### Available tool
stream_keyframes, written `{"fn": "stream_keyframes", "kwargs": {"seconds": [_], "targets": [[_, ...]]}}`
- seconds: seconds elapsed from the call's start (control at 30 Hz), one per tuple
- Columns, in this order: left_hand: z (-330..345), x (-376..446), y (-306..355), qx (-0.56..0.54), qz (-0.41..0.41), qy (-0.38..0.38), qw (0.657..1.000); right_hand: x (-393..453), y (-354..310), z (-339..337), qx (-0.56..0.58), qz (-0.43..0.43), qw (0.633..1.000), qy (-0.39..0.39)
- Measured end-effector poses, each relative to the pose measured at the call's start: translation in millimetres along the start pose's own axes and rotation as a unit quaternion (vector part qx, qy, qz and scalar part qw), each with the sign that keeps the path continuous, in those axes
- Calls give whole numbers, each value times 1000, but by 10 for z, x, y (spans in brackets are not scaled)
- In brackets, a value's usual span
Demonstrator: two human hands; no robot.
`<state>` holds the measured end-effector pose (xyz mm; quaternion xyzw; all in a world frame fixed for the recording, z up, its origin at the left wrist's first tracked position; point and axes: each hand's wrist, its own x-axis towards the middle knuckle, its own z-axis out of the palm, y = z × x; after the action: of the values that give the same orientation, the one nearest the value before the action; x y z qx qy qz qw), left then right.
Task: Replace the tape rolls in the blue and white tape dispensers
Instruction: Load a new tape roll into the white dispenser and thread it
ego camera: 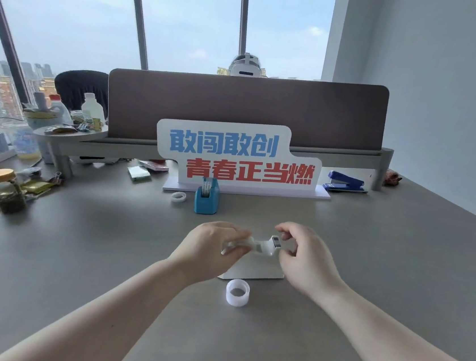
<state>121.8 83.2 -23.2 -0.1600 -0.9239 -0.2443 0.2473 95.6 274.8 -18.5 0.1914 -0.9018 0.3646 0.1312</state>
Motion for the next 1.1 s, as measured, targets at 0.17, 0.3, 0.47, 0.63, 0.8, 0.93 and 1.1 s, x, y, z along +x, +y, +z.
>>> {"fn": "stream_keyframes", "kwargs": {"seconds": [0.17,0.3,0.47,0.63,0.8,0.93,1.1], "targets": [[-92,-106,-19,15,-28,38,999,-76,-350,64,4,-105,994,-35],[-214,-293,-104,45,-42,59,996,-46,-542,239,-52,-108,989,-85],[-244,-514,-72,90,-79,22,993,-23,-640,387,-239,-128,958,-92],[-160,-575,113,94,-89,-17,991,-50,-721,390,-315,-147,932,-102],[-126,-533,214,54,-126,-66,988,53,-599,290,-324,-118,929,-134],[-17,-481,285,44,-144,-107,983,109,-407,86,-340,-77,923,-163],[71,-394,319,42,-146,-123,981,83,-190,-25,-314,-79,931,-167]]}}
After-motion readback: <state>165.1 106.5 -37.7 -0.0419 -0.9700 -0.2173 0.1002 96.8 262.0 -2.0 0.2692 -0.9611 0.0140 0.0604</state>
